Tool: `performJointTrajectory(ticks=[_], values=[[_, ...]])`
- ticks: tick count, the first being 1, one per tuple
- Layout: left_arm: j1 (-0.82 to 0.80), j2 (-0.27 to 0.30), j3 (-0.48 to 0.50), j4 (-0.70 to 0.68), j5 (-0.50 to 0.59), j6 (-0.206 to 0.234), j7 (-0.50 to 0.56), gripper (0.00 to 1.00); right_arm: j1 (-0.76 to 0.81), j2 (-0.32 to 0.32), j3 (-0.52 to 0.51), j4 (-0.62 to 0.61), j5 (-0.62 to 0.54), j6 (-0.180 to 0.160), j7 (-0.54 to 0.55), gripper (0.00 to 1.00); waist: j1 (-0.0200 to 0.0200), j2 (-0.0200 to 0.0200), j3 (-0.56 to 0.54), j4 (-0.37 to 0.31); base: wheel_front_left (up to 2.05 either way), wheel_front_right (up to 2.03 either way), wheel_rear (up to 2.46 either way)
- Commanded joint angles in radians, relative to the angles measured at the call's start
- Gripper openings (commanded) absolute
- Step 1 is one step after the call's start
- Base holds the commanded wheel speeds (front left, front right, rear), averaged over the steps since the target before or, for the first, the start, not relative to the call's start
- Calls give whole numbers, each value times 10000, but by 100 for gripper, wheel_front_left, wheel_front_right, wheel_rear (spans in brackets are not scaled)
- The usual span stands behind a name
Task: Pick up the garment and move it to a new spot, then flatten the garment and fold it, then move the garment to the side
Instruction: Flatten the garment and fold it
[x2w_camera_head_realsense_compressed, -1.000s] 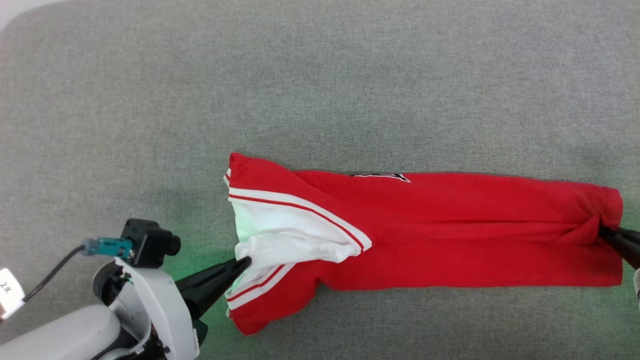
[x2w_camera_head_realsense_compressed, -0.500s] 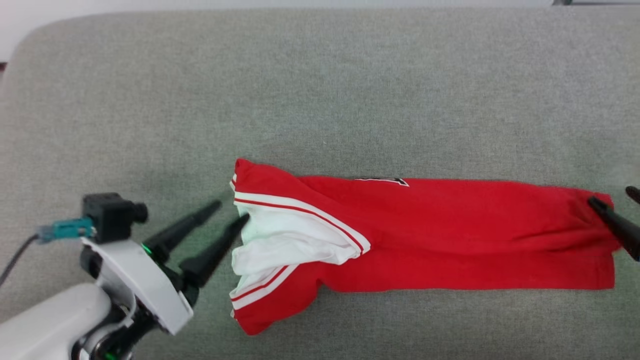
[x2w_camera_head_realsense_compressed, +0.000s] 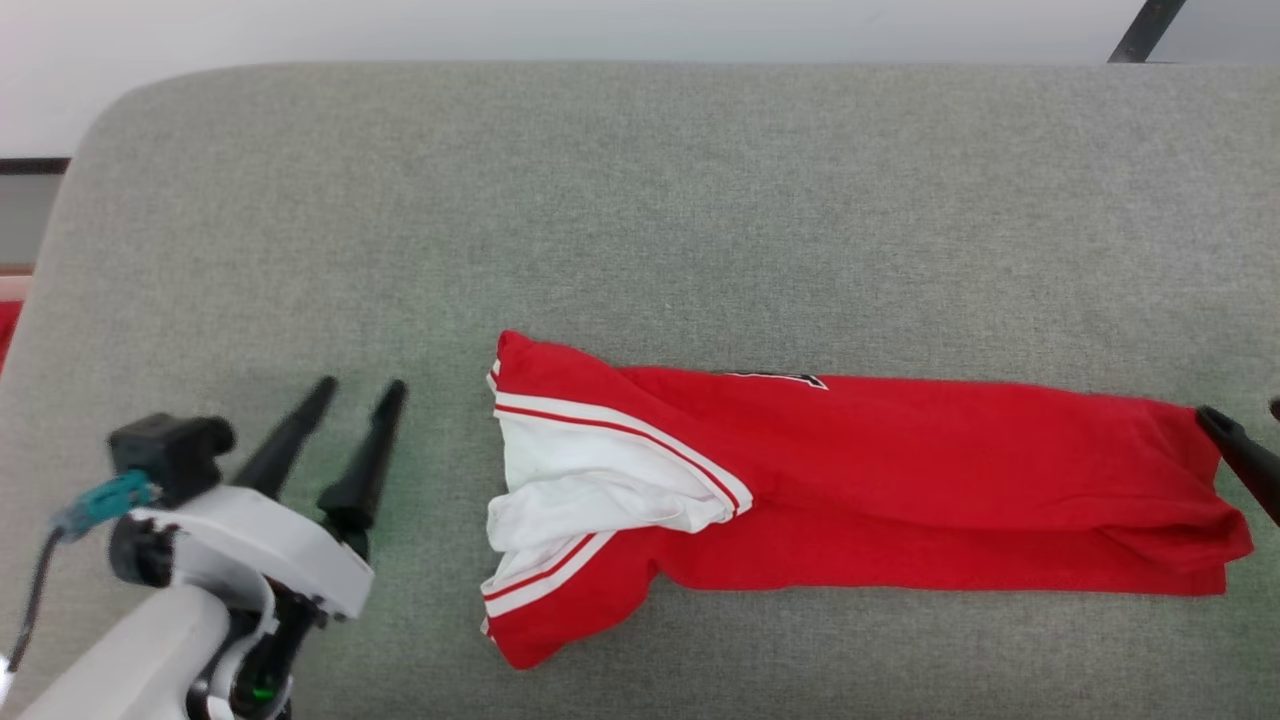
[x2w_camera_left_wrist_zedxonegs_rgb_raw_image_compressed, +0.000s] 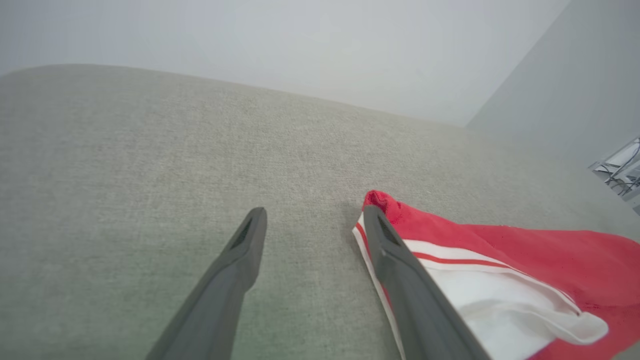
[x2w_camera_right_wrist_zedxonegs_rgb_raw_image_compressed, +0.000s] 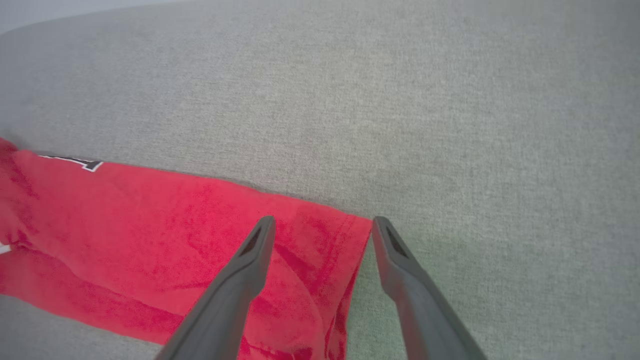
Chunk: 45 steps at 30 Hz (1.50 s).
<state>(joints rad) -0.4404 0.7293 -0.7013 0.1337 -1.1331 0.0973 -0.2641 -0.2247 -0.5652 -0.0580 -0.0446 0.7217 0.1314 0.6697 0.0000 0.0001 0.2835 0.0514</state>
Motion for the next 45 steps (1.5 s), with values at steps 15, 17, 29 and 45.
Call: performJointTrajectory(ticks=[15, 17, 29, 45], values=[[1499, -1737, 3616, 440, 3837, -700, 8, 100, 299, 15, -404, 302, 272, -13, 791, 100, 0, -1, -625, 18, 0, 0, 0], [1630, -1826, 3743, 468, 4215, -734, 8, 100, 280, 39, -419, 327, 280, -13, 843, 100, 0, -1, -679, 14, 0, 0, 0], [2012, -2479, 4512, 539, 5274, -1060, 8, 100, 356, 403, -600, 843, 260, -13, 936, 100, 0, -1, -846, 111, 0, 0, 0], [1606, -3005, 4845, 863, 6007, -1505, 7, 100, -926, 949, -60, 3047, -634, -13, 2029, 100, 0, -1, -178, 389, 0, 0, 0]])
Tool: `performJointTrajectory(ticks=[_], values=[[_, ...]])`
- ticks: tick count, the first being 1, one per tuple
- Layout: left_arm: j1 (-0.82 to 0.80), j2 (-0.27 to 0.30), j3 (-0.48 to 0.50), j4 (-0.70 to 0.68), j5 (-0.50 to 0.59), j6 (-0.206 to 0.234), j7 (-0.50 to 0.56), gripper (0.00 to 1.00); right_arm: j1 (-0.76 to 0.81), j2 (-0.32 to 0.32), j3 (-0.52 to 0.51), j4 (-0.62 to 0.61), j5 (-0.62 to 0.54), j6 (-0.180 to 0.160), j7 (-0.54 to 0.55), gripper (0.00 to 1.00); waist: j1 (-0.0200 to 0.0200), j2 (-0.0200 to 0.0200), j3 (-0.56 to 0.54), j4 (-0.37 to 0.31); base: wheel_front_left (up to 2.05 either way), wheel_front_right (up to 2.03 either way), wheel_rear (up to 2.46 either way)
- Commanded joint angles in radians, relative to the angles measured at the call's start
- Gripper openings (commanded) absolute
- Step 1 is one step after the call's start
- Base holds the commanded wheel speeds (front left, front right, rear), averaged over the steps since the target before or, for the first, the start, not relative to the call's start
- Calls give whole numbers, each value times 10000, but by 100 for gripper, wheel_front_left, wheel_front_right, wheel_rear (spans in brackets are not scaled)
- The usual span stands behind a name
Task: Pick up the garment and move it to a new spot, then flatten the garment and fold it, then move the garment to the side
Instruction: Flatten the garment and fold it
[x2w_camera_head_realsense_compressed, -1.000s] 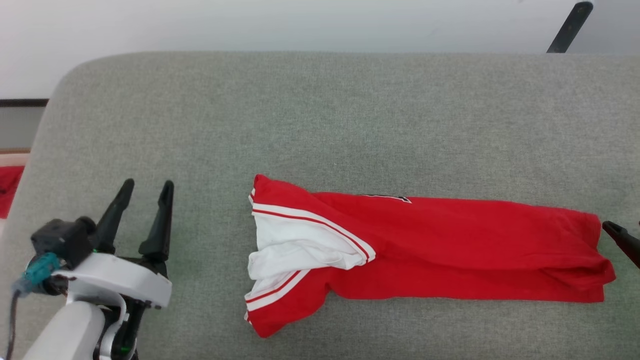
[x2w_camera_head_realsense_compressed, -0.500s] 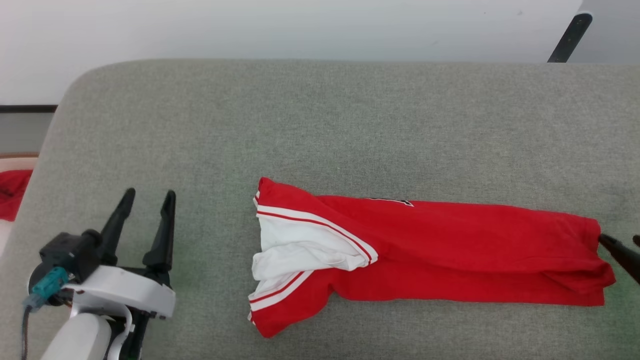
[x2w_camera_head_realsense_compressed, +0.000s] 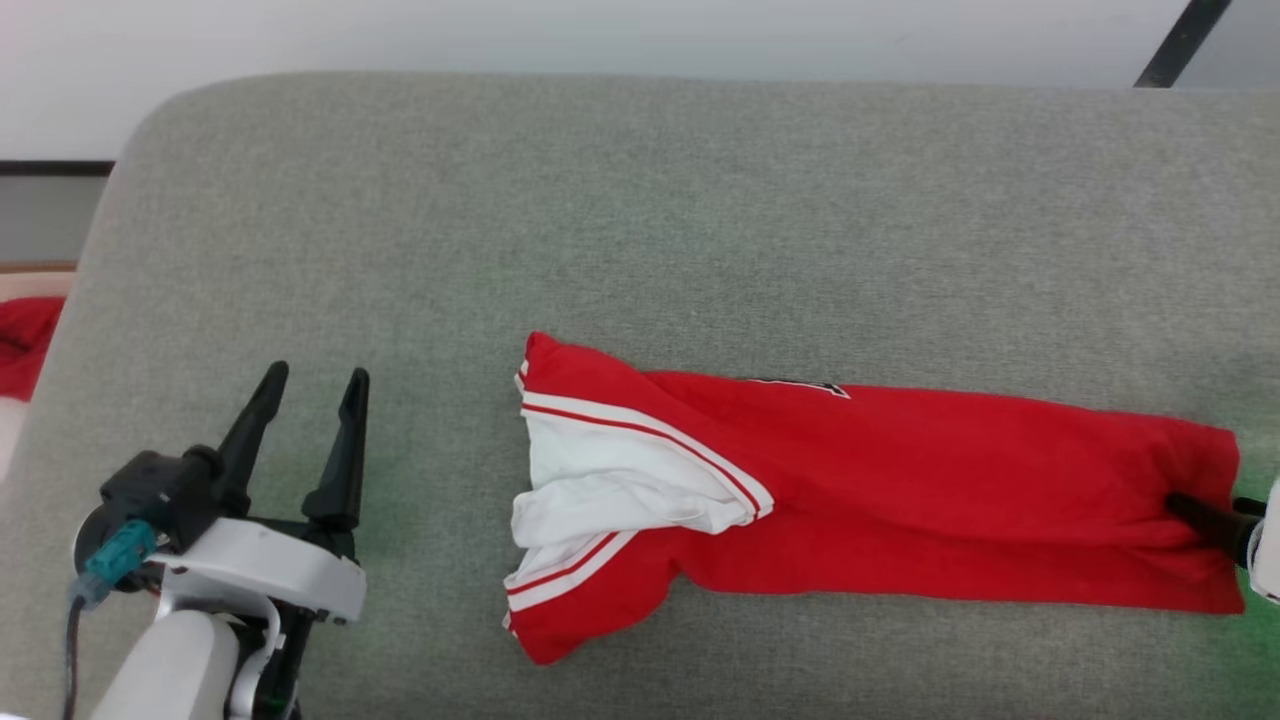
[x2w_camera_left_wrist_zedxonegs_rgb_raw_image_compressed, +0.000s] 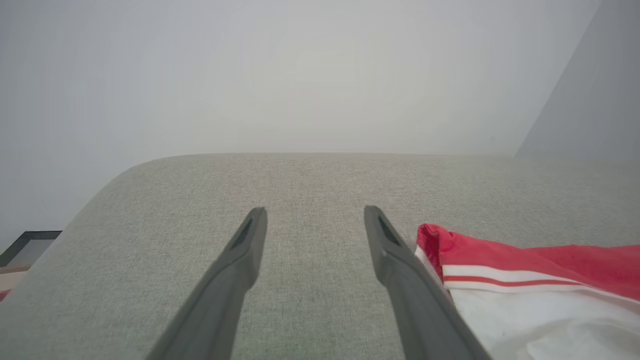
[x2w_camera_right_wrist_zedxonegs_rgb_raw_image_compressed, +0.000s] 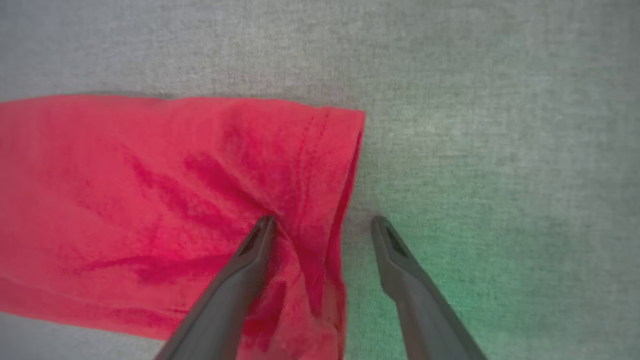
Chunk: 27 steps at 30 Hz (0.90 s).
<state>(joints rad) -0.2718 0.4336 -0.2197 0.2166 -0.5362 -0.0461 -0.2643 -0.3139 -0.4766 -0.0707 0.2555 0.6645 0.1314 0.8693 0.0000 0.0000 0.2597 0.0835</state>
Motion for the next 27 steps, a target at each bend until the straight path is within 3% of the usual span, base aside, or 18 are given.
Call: performJointTrajectory(ticks=[1, 6, 7, 8, 9, 10, 27], values=[[-108, -88, 49, 63, 80, -78, 9, 100, -96, 107, 130, 205, -127, -13, 83, 100, 0, 0, 71, 95, 0, 0, 0], [-108, -262, 212, 151, 238, -171, 8, 100, -218, 340, 411, 766, -266, -13, 366, 100, 0, 0, 59, 228, 0, 0, 0], [-96, -279, 250, 174, 252, -192, 9, 100, -214, 353, 471, 831, -285, -13, 426, 79, 0, 0, 50, 254, 0, 0, 0], [-81, -300, 288, 197, 262, -213, 9, 100, -181, 377, 565, 876, -244, -11, 482, 48, 0, 0, 37, 276, 0, 0, 0], [-65, -314, 325, 212, 283, -237, 9, 100, -169, 393, 612, 895, -192, -5, 479, 33, 0, 0, 27, 292, 0, 0, 0], [-55, -328, 361, 217, 290, -241, 9, 100, -165, 412, 620, 920, -168, -4, 462, 0, 0, 0, 19, 305, 0, 0, 0], [43, -524, 795, 251, 533, -404, 9, 100, -430, 175, 194, 918, 98, -19, -10, 0, 0, 0, 53, 193, 0, 0, 0]])
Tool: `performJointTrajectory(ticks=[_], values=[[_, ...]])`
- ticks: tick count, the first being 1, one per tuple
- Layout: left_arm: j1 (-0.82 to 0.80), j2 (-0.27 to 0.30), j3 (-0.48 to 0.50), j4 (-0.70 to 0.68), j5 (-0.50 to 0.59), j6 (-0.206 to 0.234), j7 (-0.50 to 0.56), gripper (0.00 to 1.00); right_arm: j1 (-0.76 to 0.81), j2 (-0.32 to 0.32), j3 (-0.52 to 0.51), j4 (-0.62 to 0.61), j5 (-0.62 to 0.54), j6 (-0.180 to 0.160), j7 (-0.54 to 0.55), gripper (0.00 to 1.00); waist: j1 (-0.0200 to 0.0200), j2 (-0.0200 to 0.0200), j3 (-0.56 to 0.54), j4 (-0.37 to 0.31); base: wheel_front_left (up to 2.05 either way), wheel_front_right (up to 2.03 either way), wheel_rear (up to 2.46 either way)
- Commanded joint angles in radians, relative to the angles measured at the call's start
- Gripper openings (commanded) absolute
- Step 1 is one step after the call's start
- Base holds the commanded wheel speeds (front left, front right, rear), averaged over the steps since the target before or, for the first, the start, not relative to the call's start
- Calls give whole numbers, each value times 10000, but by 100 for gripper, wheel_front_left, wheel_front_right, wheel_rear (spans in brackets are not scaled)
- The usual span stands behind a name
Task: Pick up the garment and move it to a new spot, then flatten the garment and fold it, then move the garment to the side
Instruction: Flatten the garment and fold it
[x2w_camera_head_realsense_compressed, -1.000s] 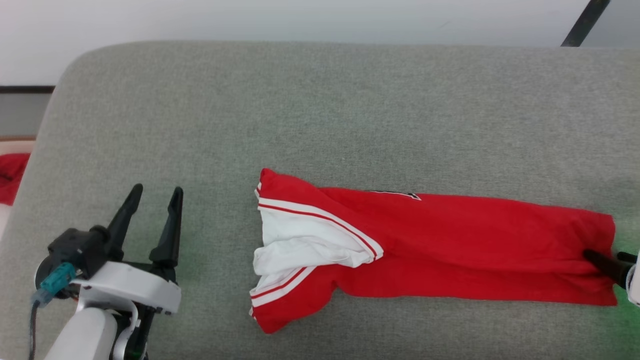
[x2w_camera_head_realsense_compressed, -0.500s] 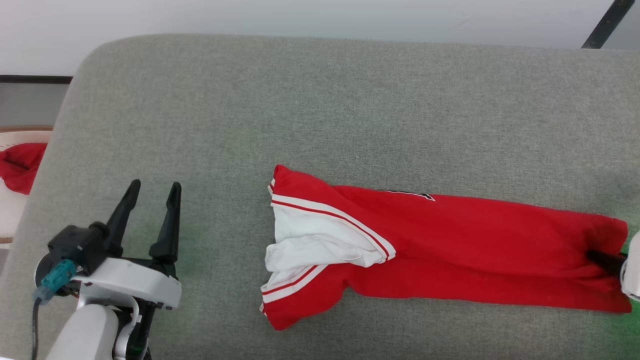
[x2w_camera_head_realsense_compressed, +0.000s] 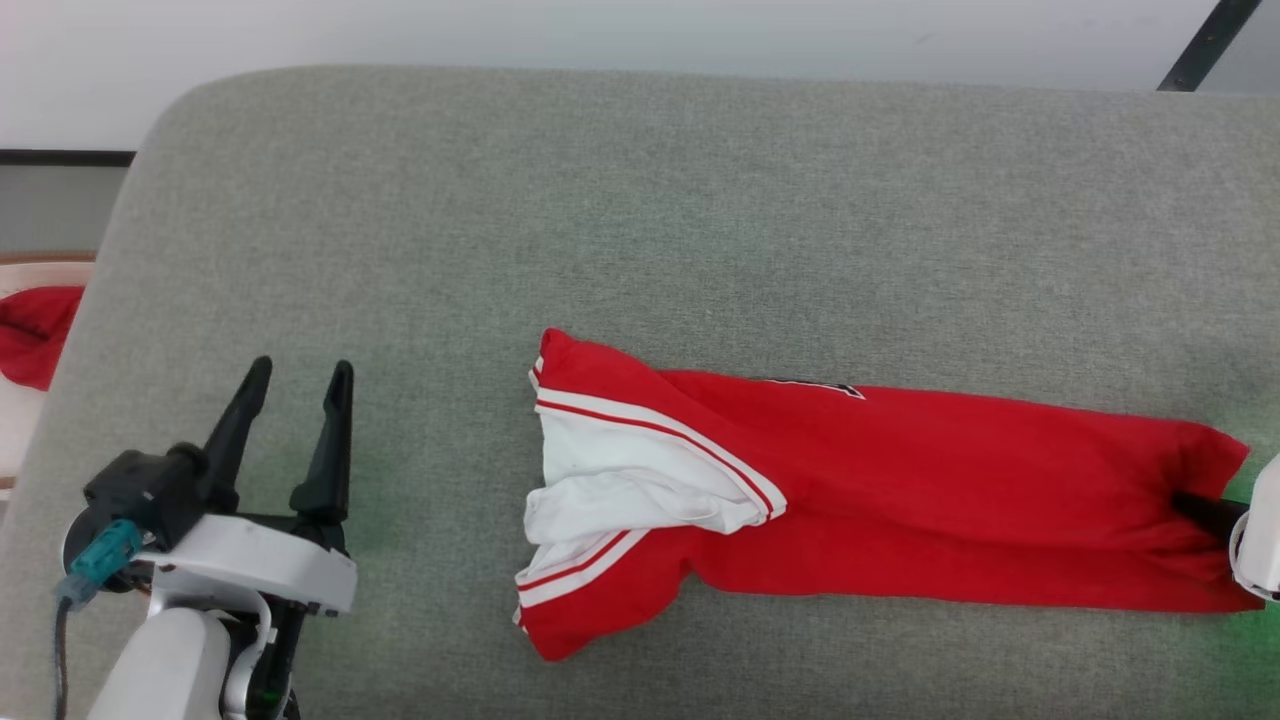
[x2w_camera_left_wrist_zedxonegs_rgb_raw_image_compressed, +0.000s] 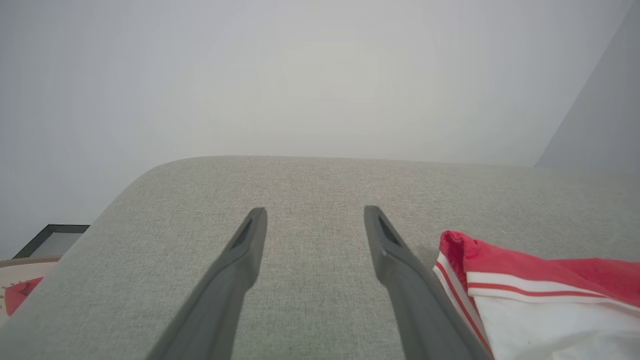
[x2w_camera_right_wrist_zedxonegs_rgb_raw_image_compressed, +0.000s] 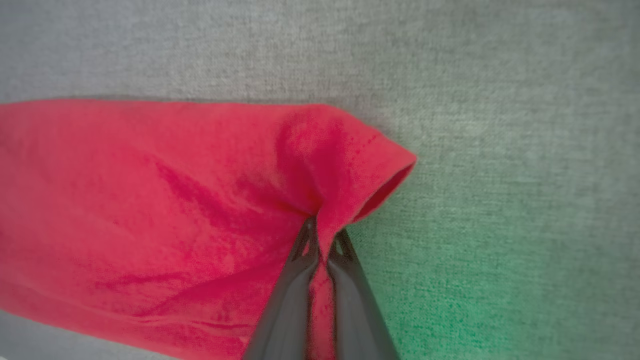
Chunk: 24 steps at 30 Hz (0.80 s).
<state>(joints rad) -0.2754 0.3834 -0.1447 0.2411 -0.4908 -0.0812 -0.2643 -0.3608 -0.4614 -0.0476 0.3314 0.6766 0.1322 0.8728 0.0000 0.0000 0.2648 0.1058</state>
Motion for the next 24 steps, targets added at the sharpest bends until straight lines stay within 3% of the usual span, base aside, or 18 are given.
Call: performJointTrajectory(ticks=[1, 14, 24], values=[[89, -26, 70, -2, 82, -57, 9, 100, 33, -6, -76, 143, 7, -31, -82, 0, 0, 0, 5, -53, 0, 0, 0], [240, 85, 279, -155, -23, -106, 9, 100, 165, -672, -1188, -33, 41, -27, -798, 0, 0, 0, 107, -417, 0, 0, 0], [225, 419, 345, -584, -65, -2, 231, 100, 361, -2048, -2906, 715, -445, -22, -1219, 0, 0, 0, 411, -784, 0, 0, 0]])
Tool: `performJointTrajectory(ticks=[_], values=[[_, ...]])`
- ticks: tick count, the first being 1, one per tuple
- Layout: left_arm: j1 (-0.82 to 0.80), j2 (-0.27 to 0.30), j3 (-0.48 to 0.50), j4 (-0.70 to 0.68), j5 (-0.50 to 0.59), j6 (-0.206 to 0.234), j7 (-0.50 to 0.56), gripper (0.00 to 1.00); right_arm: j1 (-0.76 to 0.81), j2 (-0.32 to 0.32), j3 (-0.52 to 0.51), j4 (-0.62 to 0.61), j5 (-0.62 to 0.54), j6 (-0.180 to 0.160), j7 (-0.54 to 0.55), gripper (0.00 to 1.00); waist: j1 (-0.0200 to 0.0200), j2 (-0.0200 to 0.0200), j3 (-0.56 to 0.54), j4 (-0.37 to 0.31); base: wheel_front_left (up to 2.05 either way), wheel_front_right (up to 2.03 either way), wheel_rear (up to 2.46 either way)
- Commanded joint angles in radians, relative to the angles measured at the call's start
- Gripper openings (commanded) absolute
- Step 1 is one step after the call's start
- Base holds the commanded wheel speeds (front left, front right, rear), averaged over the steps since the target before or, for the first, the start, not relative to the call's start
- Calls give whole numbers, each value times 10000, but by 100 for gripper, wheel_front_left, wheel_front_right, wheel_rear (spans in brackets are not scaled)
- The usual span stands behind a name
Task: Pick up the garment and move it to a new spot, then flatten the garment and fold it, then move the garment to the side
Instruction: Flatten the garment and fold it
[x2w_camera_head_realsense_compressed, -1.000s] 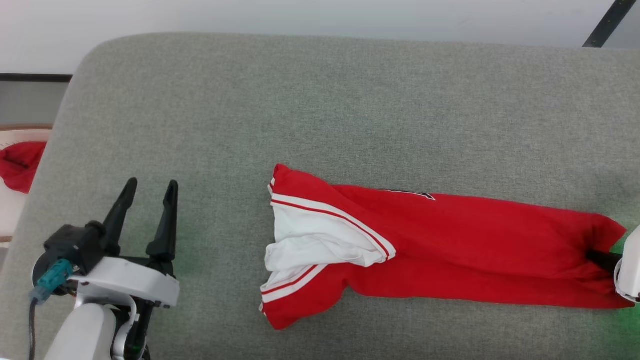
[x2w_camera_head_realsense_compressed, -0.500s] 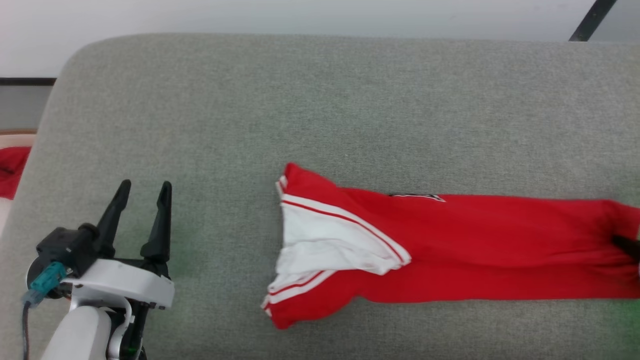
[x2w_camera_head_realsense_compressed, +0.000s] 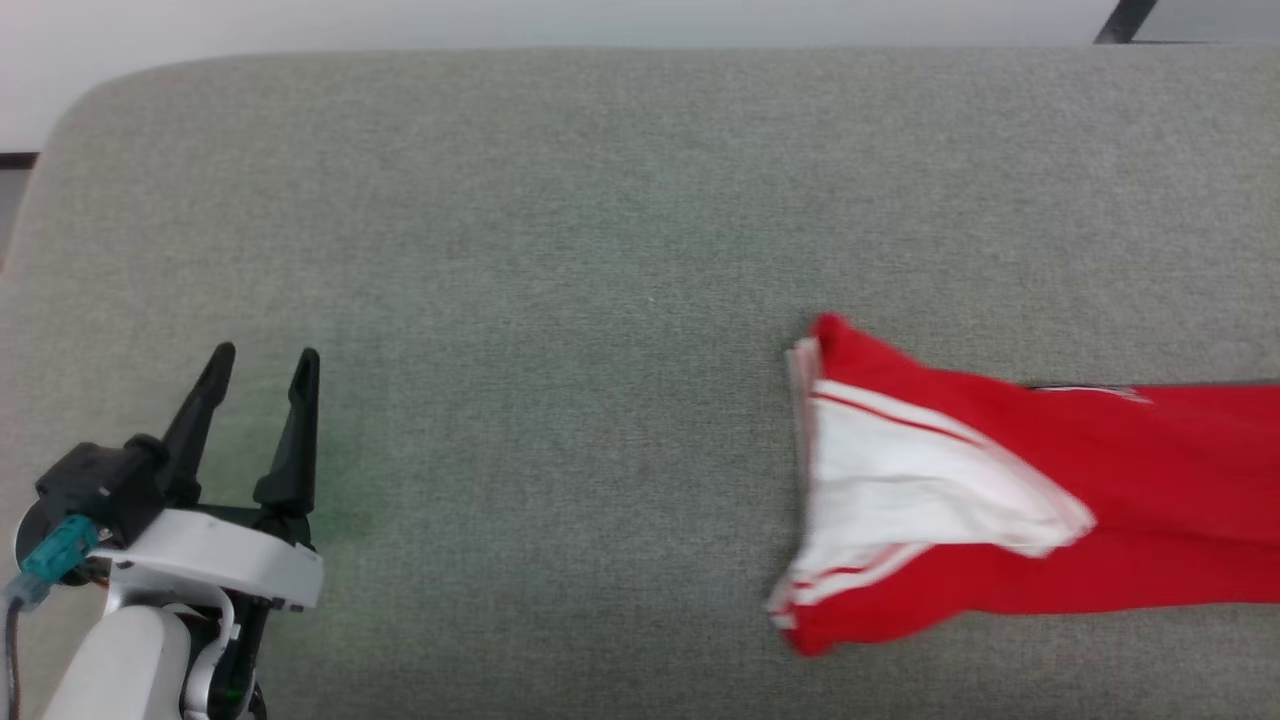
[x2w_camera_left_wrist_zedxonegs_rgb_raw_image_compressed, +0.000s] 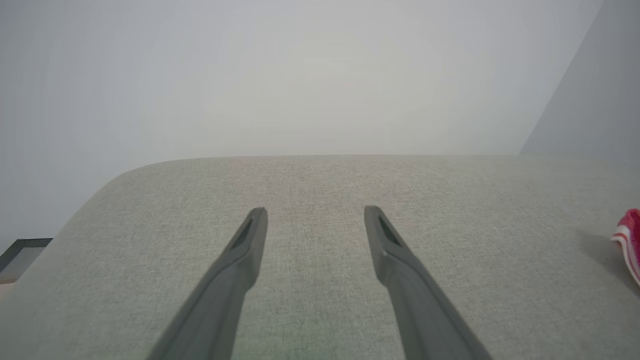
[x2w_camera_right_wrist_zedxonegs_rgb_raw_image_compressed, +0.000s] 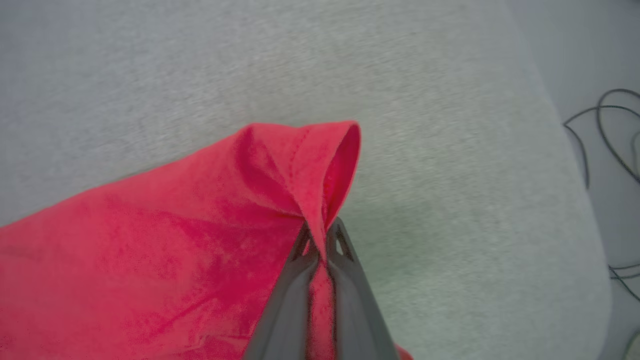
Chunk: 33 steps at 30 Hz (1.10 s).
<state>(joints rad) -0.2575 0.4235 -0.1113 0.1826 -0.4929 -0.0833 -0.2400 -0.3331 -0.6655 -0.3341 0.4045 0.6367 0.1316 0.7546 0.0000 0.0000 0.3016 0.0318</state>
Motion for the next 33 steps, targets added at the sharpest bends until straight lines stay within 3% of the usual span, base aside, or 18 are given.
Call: performJointTrajectory(ticks=[1, 5, 10, 17, 24, 28, 33], values=[[47, 38, 7, -36, -55, 32, 11, 100, 91, -177, -176, 45, -163, -16, -130, 0, 0, 0, 60, -70, 0, 0, 0], [104, 68, -6, -109, -76, 87, 50, 100, -133, -209, -374, 112, -79, -16, -189, 0, 0, 0, 35, -176, 0, 0, 0], [157, -8, -100, -28, -85, 104, 61, 100, -147, -20, 272, -716, 298, -16, -22, 0, 0, 0, -174, -220, 0, 0, 0], [370, 9, -68, 47, -195, 133, 10, 100, 402, 50, 1832, -2836, 786, -15, 273, 0, 0, 0, -470, -129, 0, 0, 0], [489, -79, -151, 53, -263, 184, -2, 100, 545, 714, 3744, -5075, 1249, -15, 843, 0, 0, 0, -633, 77, 0, 0, 0], [436, -113, -209, 60, -291, 191, -16, 100, 145, 1143, 4826, -5605, 1217, -15, 1008, 0, 0, 0, -619, 218, 0, 0, 0], [326, -128, -236, 98, -298, 194, -37, 100, -467, 1720, 5883, -5315, 1154, -15, 880, 0, 0, 0, -599, 395, 0, 0, 0]])
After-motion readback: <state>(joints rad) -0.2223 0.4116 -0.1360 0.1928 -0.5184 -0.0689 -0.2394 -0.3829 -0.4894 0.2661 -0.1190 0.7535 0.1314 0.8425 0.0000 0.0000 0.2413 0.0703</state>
